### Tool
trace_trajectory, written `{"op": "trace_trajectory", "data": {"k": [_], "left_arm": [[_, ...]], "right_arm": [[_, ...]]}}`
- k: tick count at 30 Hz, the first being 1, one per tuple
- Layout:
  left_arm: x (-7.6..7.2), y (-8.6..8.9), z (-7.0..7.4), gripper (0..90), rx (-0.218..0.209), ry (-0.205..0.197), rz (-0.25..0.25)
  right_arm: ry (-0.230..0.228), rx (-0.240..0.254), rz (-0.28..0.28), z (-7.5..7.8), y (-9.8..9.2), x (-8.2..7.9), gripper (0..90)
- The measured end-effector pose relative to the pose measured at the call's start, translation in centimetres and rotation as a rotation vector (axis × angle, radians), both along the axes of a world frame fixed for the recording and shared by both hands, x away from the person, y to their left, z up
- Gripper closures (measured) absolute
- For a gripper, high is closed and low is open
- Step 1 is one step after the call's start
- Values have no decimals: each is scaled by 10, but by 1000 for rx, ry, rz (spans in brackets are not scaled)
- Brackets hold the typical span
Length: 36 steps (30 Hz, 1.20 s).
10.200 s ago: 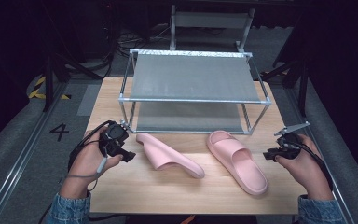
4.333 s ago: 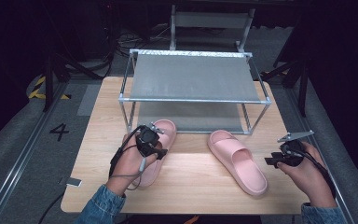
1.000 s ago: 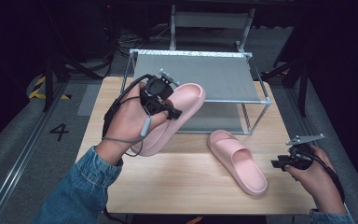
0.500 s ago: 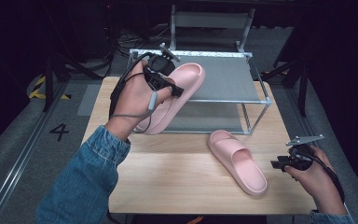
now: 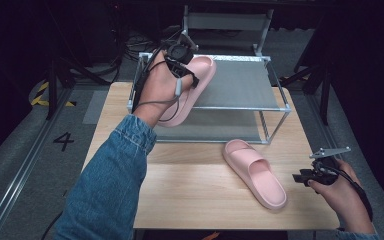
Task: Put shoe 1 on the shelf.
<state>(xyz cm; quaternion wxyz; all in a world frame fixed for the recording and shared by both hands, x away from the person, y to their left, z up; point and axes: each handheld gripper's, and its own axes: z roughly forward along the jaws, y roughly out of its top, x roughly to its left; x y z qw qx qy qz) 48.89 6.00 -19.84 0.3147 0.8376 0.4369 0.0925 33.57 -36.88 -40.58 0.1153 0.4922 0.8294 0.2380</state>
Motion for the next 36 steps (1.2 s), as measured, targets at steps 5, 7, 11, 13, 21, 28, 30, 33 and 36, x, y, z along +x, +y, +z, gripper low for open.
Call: {"op": "trace_trajectory", "data": {"k": [5,7,11,13,21,28,30,33,36], "left_arm": [[15,-2,-5,828,-7,13,34],[21,-2,-8,827,-7,26,50],[32,-3,-13,827,-14,37,79],[36,-4,-16,826,-14,43,89],[42,-10,-24,786,1,63,71],[26,-9,-19,596,44,20,36],[19,-2,-15,564,37,6,20],[12,7,-12,569,31,-5,17],[2,26,-10,584,39,-37,21]], "right_arm": [[9,4,-4,0,0,-2,612],[8,5,-5,0,-1,-3,612],[9,1,-6,-1,-3,-4,612],[5,0,-7,-1,-4,-5,612],[5,3,-10,-1,-4,-6,611],[2,3,-8,-1,-5,-6,609],[6,2,-11,-1,-5,-6,609],[6,0,-11,-1,-5,-6,609],[10,1,-9,-1,-3,-6,608]]}}
